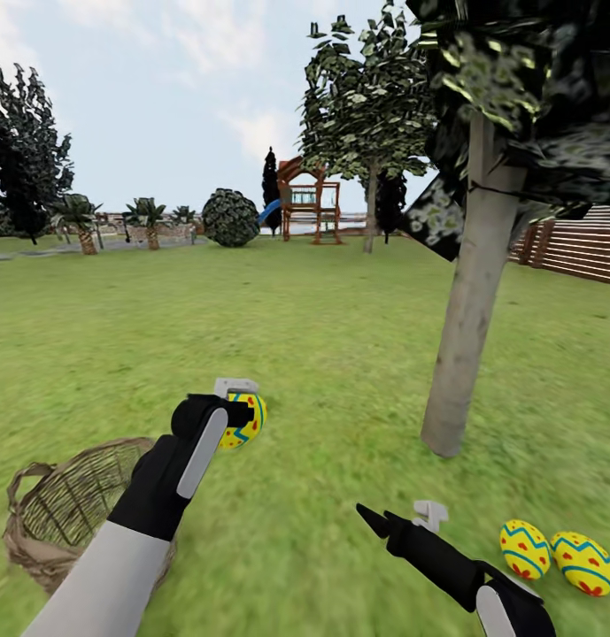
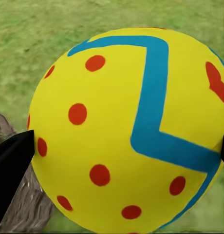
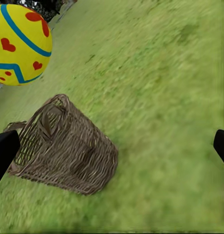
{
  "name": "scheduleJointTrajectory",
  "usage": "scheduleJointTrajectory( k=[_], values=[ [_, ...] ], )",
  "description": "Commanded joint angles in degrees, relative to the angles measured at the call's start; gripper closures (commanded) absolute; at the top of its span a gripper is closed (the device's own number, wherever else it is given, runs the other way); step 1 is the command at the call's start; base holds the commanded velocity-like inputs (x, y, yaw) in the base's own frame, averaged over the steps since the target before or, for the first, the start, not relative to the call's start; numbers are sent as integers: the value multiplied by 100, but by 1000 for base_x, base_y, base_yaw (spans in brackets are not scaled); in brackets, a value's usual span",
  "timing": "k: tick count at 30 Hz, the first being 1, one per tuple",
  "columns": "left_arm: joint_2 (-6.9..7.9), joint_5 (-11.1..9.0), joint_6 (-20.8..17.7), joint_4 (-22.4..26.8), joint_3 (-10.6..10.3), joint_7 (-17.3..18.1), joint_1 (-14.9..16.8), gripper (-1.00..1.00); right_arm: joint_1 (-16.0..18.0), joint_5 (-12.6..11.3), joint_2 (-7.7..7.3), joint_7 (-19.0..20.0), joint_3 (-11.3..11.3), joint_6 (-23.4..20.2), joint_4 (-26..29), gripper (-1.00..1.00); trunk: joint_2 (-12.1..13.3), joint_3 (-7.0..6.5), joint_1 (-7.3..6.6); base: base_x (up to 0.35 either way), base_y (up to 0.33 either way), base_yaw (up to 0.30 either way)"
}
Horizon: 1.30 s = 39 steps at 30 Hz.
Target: Take the three Easter eggs out of the wicker basket on the lawn in the garden, then place them on the lawn next to a single tree (choose any tree) so that all three eggs are next to the same tree and none are left in the basket.
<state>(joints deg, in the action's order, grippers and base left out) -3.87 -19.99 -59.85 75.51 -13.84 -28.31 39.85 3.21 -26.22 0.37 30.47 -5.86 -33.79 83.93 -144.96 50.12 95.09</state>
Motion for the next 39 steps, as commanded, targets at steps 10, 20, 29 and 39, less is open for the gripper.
scheduleJointTrajectory(
  k=[10, 20, 29, 39],
  values=[
    [-6, -49, -15, -165, -88, -66, 11, 100, 4, -32, 0, 2, -26, -41, 1, -100, -3, 4, -4, -115, -209, -7],
    [-34, -77, -15, -1920, -87, -38, 22, 100, 1, -32, -10, 28, -45, -46, 4, -100, -3, -35, -4, -2, -270, -107],
    [-52, -88, -15, -2143, -84, -23, 31, 100, -4, -32, -4, 13, -47, -49, 1, -100, -3, -99, -4, 0, -277, -212],
    [-59, -92, -15, -2200, -78, -41, 31, 100, -5, -32, -6, -5, -47, -49, 1, -100, -3, -172, -4, 0, -310, -215]
  ],
)
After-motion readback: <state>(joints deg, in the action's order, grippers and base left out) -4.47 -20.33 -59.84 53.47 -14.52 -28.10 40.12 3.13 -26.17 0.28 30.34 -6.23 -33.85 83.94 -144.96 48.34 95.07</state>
